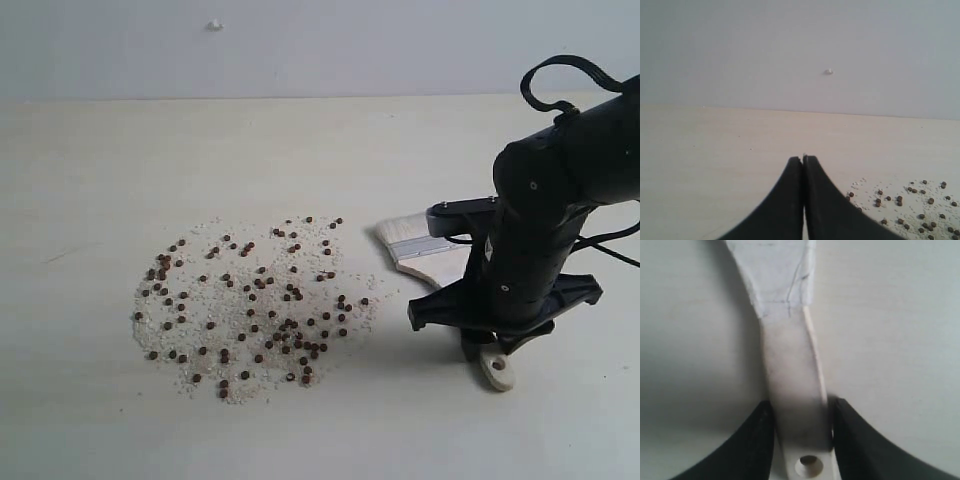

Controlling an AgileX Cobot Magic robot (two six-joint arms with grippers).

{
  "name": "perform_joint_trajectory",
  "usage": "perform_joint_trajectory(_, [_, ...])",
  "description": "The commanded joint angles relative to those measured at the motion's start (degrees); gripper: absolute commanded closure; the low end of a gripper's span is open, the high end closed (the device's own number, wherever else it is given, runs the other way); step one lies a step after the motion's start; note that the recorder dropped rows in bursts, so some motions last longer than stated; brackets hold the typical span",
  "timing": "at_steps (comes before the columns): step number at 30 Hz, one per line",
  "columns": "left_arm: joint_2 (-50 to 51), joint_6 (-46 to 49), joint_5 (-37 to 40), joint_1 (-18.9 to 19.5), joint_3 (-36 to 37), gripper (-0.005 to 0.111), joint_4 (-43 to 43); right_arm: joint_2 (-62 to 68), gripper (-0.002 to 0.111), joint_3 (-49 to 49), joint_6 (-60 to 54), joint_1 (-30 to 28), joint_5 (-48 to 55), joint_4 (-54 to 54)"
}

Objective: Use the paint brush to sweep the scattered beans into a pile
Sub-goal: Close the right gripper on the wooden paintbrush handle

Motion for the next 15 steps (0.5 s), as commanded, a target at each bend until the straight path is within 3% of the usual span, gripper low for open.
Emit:
perform_joint_trajectory(1, [-0.4,-0.2,-0.5,-0.4,-0.1,0.107,-0.4,0.1,0.094,0.0,-1.0,0.1,-0.7,-0.8])
perform_joint_trajectory(3, [-0.4,-0.2,-0.5,-0.4,-0.1,0.107,-0.4,0.1,0.108,0.0,-2.4,0.1,-0.7,-0.8])
perform_joint_trajectory(15, [-0.4,-0.2,-0.5,-0.4,-0.1,0.107,-0.4,-2.2,0.108,0.0,-4.8,0.1,-0.8,-0.8])
